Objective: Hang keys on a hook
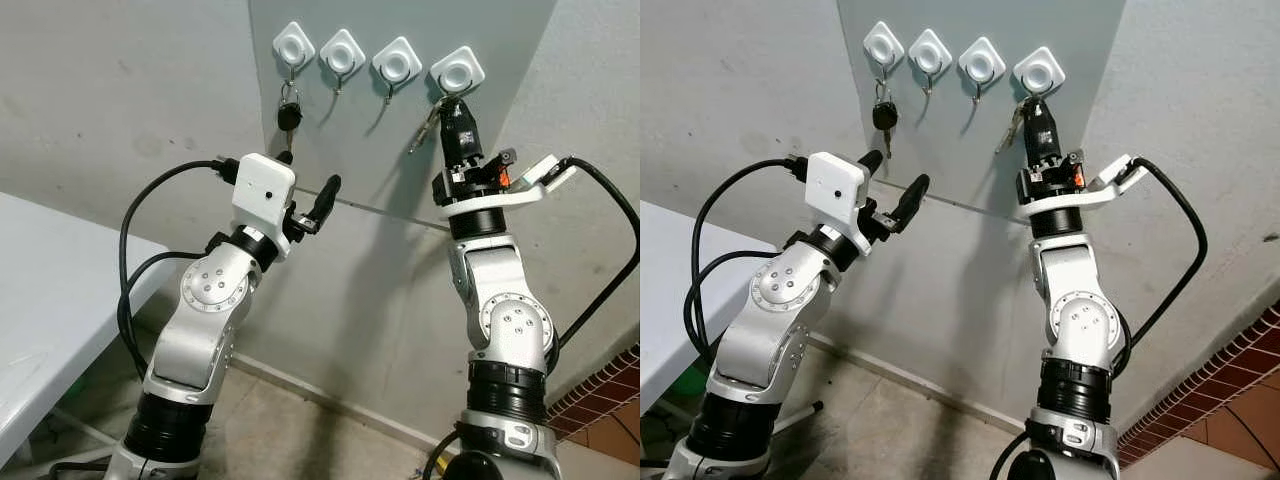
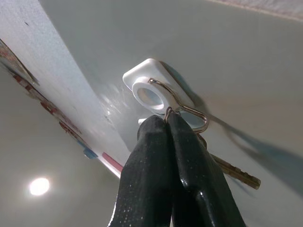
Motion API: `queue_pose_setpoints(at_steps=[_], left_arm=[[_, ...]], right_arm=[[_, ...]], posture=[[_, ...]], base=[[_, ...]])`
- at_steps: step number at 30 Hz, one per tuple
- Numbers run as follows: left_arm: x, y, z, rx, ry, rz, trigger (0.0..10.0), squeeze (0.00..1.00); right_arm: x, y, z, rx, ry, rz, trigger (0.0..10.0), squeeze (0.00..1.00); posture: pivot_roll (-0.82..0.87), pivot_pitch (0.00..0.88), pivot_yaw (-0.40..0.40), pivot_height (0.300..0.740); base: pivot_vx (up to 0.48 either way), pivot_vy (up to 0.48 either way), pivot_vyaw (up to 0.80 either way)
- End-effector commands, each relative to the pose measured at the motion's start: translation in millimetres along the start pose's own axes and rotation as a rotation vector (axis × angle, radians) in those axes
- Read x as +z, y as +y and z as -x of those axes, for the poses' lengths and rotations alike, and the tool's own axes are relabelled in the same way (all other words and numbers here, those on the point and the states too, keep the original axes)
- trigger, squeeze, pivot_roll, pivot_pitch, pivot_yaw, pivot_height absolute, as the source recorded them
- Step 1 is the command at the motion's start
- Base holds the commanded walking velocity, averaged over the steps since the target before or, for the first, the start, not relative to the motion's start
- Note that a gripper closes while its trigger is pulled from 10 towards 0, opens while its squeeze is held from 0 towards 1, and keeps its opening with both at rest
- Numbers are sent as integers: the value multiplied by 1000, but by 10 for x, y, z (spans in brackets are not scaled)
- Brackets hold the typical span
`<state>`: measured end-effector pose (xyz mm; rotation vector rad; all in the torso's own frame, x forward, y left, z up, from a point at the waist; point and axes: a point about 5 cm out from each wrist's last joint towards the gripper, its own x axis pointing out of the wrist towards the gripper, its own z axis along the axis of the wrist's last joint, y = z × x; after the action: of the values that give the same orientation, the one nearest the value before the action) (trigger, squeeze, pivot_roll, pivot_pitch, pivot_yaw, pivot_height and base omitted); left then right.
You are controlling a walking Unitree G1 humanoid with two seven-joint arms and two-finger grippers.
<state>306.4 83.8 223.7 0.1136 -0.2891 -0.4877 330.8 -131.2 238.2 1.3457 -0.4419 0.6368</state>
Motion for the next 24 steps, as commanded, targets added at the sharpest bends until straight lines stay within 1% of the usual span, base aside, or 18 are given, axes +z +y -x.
queue_pose_setpoints(at_steps=[1, 2, 3, 4, 13, 15, 16, 18, 24], left_arm=[[28, 20, 20, 12, -6, -9, 10000, 0], [26, 15, 21, 12, -5, -8, 10000, 0], [26, 15, 21, 12, -5, -8, 10000, 0], [24, 11, 22, 11, -4, -5, 10000, 0], [23, 1, 17, 10, -3, -4, 10000, 0], [25, 1, 14, 13, -5, -1, 10000, 0], [25, 2, 14, 14, -5, -1, 10000, 0], [26, 1, 14, 15, -5, 0, 10000, 0], [25, -3, 14, 16, -5, 2, 10000, 0]], right_arm=[[-32, 23, 41, 11, -3, -25, 10000, 0], [-46, 105, 33, 71, 16, -34, 10000, 0], [-46, 105, 33, 71, 16, -34, 10000, 0], [-63, 177, 25, 121, 30, -43, 10000, 0], [-98, 272, 7, 163, 56, -40, 10000, 0], [-88, 245, -18, 134, 48, -40, 10000, 0], [-79, 204, -20, 107, 44, -29, 10000, 0], [-76, 184, -16, 99, 44, -28, 10000, 0], [-46, 74, -31, 17, 8, -34, 10000, 0]], posture=[[-96, 0, 15, 740], [-95, 0, 14, 740], [-95, 0, 14, 740], [-96, 0, 15, 740], [-98, 0, 11, 740], [-97, 0, 9, 740], [-97, 0, 9, 740], [-97, 0, 8, 740], [-97, 0, 8, 740]], base=[[0, 0, 0], [0, 0, 0], [0, 0, 0], [0, 0, 0], [0, 0, 0], [0, 0, 0], [0, 0, 0], [0, 0, 0], [0, 0, 0]])
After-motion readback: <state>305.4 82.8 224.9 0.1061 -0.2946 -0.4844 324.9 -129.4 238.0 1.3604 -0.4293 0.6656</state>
